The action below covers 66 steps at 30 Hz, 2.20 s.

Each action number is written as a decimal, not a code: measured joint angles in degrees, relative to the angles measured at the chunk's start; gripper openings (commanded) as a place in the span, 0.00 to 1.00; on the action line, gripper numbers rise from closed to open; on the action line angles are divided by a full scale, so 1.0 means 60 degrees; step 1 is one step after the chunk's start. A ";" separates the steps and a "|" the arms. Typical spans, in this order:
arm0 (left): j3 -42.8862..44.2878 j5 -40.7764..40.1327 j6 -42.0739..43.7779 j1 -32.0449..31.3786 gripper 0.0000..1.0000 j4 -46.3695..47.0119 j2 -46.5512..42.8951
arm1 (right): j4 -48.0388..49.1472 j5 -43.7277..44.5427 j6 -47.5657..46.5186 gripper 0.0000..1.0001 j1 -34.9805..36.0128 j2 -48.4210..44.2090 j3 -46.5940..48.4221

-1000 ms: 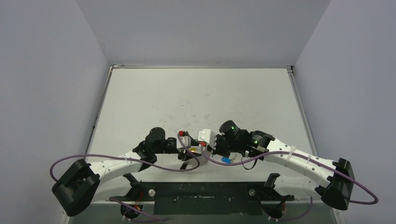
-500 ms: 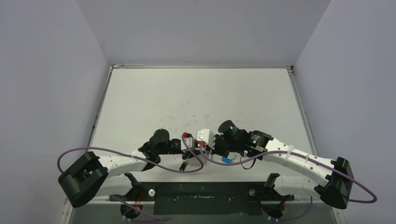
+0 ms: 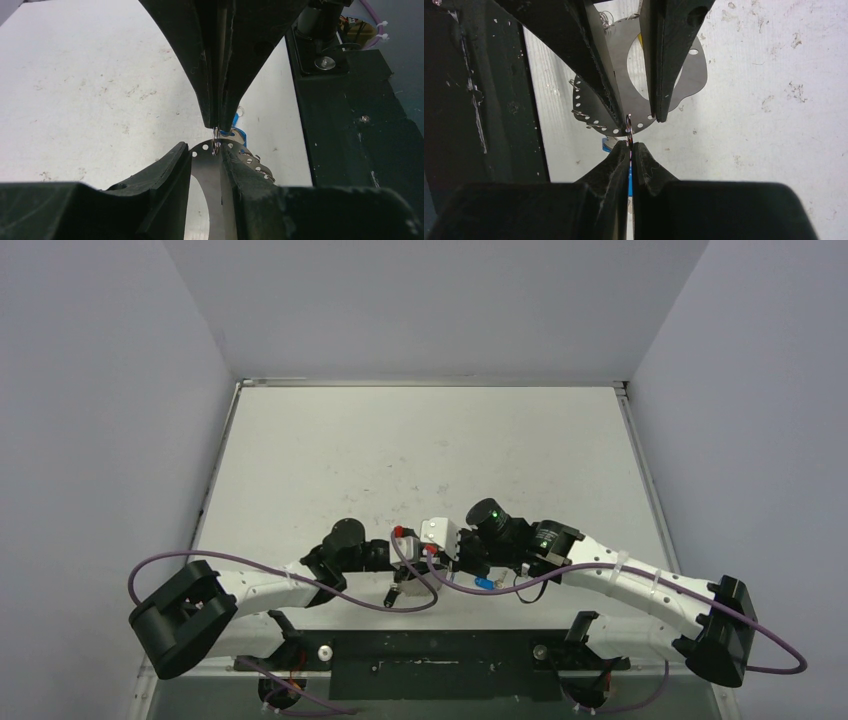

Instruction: Put the keys on the keyring

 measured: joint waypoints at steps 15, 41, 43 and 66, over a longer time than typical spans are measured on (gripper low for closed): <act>0.0000 -0.0029 -0.0215 -0.0004 0.15 0.0222 0.0109 | 0.0073 0.0000 0.0044 0.00 0.0000 0.0055 0.0000; -0.1300 -0.1949 -0.1093 -0.0084 0.00 0.1330 -0.1639 | 0.2280 -0.1239 0.0780 0.44 -0.1290 -0.0885 -0.0903; -0.1545 -0.2102 -0.1126 -0.0084 0.00 0.1650 -0.1876 | 0.2769 -0.1676 0.0849 0.38 -0.1290 -0.1060 -0.1086; -0.2113 -0.2361 -0.1188 -0.0084 0.00 0.2452 -0.3177 | 0.6295 -0.3676 0.1424 0.25 -0.1311 -0.0769 -0.1869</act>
